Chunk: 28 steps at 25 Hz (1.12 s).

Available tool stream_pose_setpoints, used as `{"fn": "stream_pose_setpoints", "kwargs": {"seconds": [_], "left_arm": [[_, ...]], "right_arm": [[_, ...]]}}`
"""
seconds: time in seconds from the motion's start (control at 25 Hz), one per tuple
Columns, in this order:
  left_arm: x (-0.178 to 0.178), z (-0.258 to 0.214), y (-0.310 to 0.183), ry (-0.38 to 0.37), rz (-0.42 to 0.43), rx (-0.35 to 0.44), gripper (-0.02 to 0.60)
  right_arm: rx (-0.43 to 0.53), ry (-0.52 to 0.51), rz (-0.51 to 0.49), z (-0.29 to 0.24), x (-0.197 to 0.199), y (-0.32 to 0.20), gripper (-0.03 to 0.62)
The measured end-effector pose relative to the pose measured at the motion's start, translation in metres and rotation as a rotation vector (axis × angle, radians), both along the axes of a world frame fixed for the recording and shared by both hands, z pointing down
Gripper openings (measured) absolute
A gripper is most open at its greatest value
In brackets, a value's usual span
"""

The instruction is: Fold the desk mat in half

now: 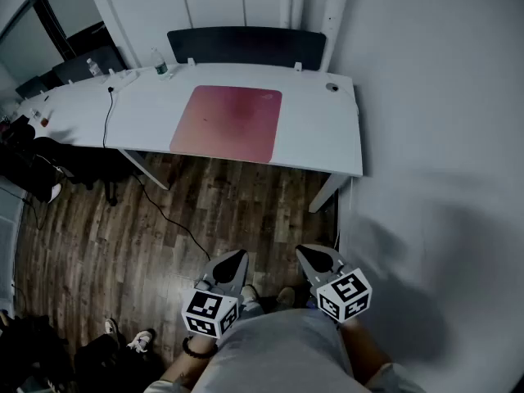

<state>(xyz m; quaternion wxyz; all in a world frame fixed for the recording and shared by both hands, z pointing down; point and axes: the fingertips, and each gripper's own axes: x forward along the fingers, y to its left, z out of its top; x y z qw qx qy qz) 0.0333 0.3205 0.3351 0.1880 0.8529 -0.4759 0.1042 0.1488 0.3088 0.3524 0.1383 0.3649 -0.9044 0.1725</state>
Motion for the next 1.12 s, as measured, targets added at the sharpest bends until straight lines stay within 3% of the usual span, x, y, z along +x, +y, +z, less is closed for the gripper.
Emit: {"fn": "stream_pose_setpoints", "kwargs": {"seconds": [0.36, 0.56, 0.92, 1.12], "left_arm": [[-0.006, -0.006, -0.005, 0.002, 0.004, 0.014, 0.018], [-0.018, -0.005, 0.0, -0.004, 0.006, 0.014, 0.018], [-0.044, -0.003, 0.001, -0.009, 0.04, 0.011, 0.018], [-0.058, 0.004, 0.001, -0.042, 0.07, 0.021, 0.018]], "right_arm": [[-0.015, -0.004, 0.007, 0.002, -0.003, -0.003, 0.003], [-0.061, -0.061, 0.046, 0.003, -0.01, -0.003, 0.006], [-0.051, -0.062, 0.031, 0.002, -0.045, 0.002, 0.006], [-0.02, -0.038, 0.091, 0.005, -0.051, 0.003, 0.006]]}}
